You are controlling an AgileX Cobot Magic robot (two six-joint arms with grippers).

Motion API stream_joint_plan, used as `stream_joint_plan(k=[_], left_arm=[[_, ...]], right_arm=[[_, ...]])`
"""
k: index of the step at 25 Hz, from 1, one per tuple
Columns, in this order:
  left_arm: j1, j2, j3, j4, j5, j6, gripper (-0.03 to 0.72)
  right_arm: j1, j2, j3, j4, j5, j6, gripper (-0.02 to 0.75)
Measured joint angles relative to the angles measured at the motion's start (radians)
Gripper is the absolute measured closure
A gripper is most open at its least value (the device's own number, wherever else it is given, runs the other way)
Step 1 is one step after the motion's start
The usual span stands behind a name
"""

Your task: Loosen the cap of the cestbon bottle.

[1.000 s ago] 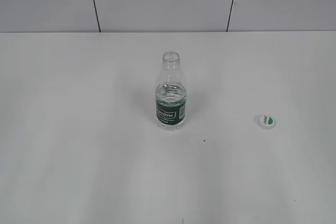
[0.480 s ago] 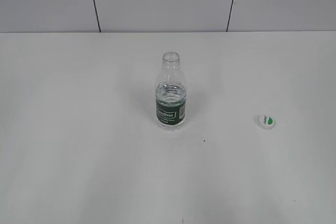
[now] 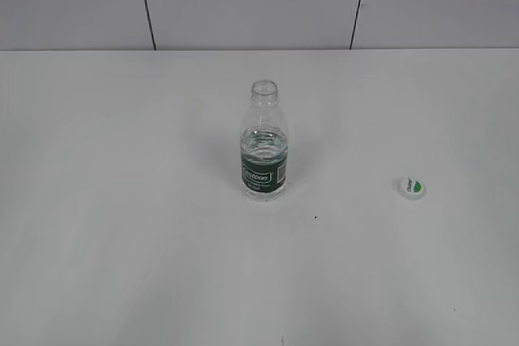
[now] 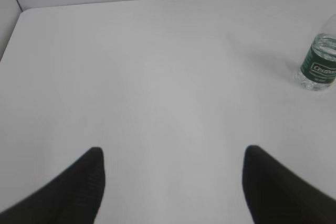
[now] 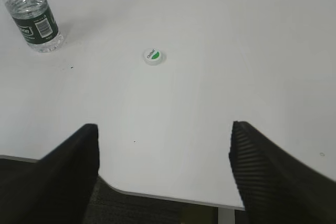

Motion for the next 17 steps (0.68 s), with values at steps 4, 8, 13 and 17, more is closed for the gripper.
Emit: stream_joint_plan(k=[4, 8, 13, 17], left_arm=[[0.000, 0.000, 0.002, 0.000, 0.000, 0.000, 0.207], [0.000, 0.000, 0.002, 0.000, 0.000, 0.000, 0.213], [0.000, 0.000, 0.002, 0.000, 0.000, 0.000, 0.214], [0.000, 0.000, 0.002, 0.000, 0.000, 0.000, 0.215]], right_arm=[[0.000, 0.000, 0.000, 0.000, 0.000, 0.000, 0.148], [0.000, 0.000, 0.000, 0.000, 0.000, 0.000, 0.148], [0.000, 0.000, 0.000, 0.000, 0.000, 0.000, 0.148], [0.000, 0.000, 0.000, 0.000, 0.000, 0.001, 0.148]])
